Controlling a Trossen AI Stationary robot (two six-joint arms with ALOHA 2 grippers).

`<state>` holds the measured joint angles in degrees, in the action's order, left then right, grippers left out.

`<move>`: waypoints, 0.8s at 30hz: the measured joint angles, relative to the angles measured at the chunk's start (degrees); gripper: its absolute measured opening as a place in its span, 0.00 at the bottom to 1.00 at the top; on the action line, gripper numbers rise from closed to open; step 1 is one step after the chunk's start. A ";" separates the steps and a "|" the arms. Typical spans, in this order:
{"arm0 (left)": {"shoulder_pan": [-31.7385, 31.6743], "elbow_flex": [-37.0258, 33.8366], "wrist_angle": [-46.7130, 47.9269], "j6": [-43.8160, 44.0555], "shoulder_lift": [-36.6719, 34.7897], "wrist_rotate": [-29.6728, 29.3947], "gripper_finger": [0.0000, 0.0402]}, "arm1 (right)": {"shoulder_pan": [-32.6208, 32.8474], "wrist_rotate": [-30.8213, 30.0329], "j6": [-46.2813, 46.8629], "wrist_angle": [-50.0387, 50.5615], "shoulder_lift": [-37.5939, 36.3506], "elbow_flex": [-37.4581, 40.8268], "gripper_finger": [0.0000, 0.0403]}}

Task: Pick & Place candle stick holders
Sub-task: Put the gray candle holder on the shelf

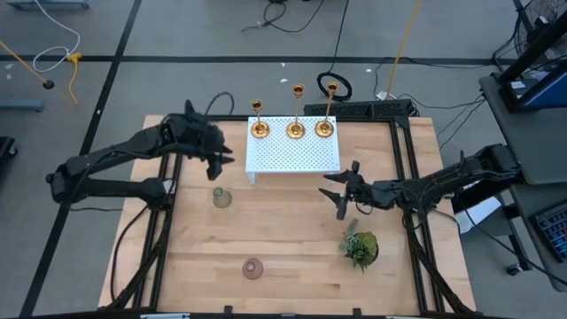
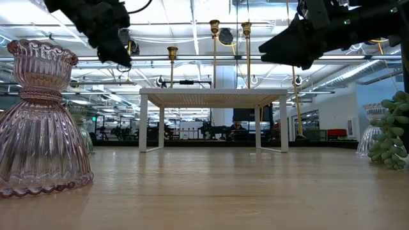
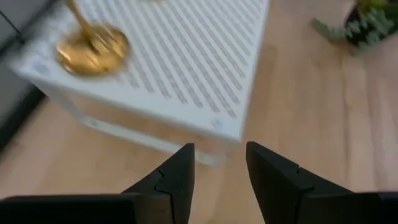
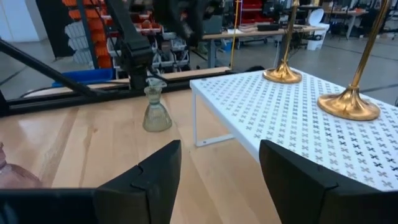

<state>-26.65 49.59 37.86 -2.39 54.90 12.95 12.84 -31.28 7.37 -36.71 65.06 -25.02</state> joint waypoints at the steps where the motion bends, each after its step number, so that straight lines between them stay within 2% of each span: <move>1: 0.96 -1.24 0.08 1.08 -0.64 -0.03 0.37 | 0.00 -0.01 -0.02 -0.49 0.15 0.00 0.52; 6: 4.44 -7.51 0.29 6.11 -6.13 -3.38 0.33 | 0.00 -0.02 -0.07 -0.75 0.24 0.00 0.52; 15: 9.14 -19.14 -1.22 12.11 -18.72 -3.54 0.27 | 0.00 -0.08 -0.08 -0.79 0.24 0.00 0.52; 19: 11.07 -23.49 -4.95 15.10 -20.10 -3.62 0.28 | 0.00 -0.10 -0.10 -0.87 0.24 0.00 0.52; 24: 12.50 -25.48 -9.25 13.71 -20.03 -5.99 0.34 | 0.00 -0.08 -2.38 -1.91 0.24 0.00 0.52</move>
<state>-14.14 24.11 28.61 11.32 34.87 6.96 12.84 -31.36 4.99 -38.62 65.30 -25.02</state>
